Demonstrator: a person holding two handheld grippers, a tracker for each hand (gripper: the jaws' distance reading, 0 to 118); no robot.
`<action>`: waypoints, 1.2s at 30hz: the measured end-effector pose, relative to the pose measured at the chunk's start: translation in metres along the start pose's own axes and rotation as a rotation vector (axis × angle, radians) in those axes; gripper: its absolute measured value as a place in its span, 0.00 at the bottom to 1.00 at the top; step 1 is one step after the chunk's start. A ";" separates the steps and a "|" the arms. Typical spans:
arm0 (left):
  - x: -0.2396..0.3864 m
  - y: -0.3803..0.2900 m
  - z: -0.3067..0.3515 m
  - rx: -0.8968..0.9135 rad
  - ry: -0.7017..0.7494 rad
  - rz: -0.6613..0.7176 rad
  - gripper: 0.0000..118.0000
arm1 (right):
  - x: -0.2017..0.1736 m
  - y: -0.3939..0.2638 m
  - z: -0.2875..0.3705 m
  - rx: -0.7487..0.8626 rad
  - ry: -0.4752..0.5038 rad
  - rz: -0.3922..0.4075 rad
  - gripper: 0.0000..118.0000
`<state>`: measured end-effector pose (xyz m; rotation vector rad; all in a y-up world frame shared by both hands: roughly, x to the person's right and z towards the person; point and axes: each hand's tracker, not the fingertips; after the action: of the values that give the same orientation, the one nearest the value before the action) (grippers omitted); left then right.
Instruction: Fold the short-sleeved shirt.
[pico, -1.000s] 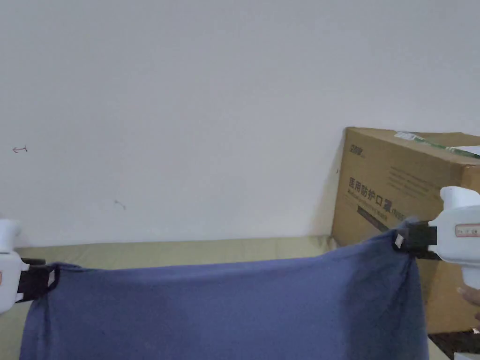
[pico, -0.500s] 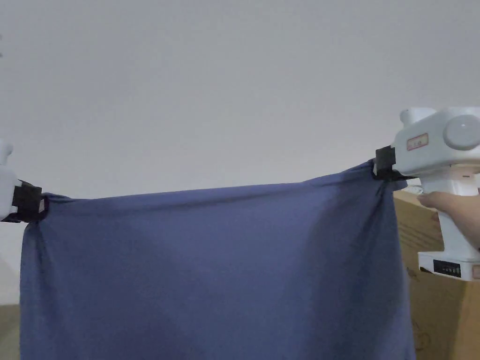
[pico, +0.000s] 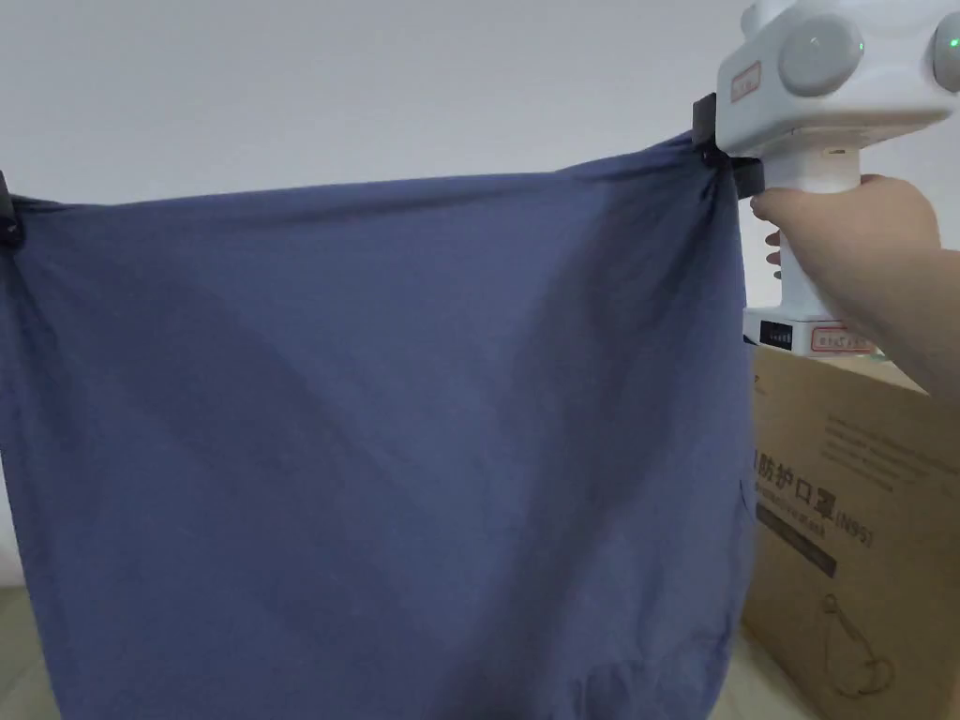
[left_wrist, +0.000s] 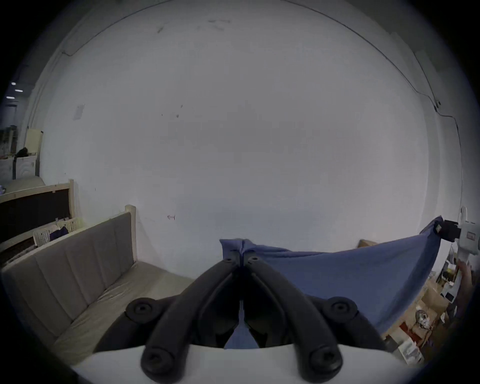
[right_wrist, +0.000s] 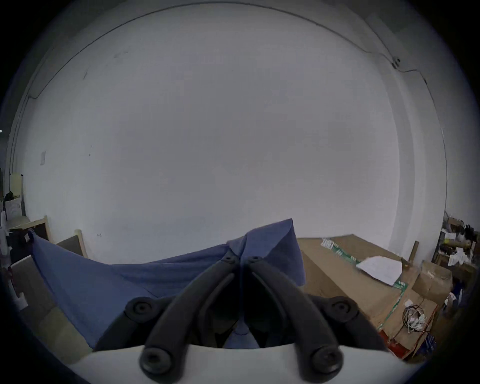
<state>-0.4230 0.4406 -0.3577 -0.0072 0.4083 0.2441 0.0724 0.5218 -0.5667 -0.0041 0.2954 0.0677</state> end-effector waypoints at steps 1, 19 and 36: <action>0.001 -0.002 -0.003 0.012 0.008 -0.019 0.00 | -0.003 -0.006 -0.004 0.007 -0.003 0.009 0.00; -0.083 -0.380 0.063 -0.827 0.014 -0.053 0.00 | 0.028 -0.482 0.058 -0.819 0.163 -0.046 0.00; -0.116 -0.435 0.310 -1.152 -0.075 -0.107 0.00 | 0.086 -0.530 0.326 -1.205 0.329 -0.119 0.00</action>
<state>-0.3017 0.0082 -0.0460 -1.1434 0.1464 0.3443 0.2851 0.0029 -0.2834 -1.2370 0.5450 0.1189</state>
